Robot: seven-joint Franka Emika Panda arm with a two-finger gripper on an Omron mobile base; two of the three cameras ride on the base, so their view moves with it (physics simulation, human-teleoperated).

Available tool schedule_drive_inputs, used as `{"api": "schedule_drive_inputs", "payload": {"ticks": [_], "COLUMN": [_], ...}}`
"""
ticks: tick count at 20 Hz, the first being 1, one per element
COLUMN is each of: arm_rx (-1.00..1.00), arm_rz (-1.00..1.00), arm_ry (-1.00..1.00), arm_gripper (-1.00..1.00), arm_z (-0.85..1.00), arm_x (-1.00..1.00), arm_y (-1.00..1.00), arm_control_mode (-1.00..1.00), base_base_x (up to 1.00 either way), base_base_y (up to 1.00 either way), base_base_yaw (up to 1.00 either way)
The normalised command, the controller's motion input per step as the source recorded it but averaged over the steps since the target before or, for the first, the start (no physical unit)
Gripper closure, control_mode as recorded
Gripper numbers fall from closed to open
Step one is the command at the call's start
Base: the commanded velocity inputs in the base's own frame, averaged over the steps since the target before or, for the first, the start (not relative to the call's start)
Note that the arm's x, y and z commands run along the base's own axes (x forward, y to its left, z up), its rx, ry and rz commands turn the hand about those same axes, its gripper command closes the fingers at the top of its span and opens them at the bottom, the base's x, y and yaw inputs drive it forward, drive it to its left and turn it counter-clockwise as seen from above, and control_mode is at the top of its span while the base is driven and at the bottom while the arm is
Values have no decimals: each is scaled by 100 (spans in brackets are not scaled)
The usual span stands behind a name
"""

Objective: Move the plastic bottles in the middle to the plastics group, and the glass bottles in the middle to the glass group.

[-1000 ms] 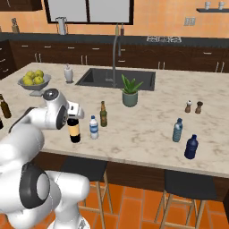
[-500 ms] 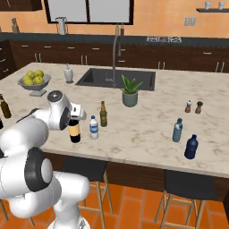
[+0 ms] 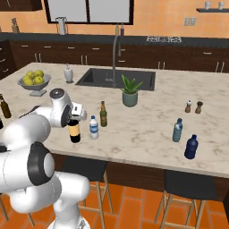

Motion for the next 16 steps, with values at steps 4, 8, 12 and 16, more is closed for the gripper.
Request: {"api": "schedule_drive_inputs", "payload": {"ticks": [4, 8, 12, 16], "arm_rx": [0, 0, 0, 0], "arm_rz": [0, 0, 0, 0], "arm_ry": [0, 0, 0, 0], "arm_gripper": [-100, -100, -100, -100], "arm_z": [-19, -17, -11, -1], "arm_x": [16, 13, 3, 0], "arm_y": [0, 2, 1, 0], "arm_control_mode": [-100, -100, -100, -100], "base_base_x": [0, 0, 0, 0], "base_base_y": [0, 0, 0, 0], "base_base_yaw": [0, 0, 0, 0]}}
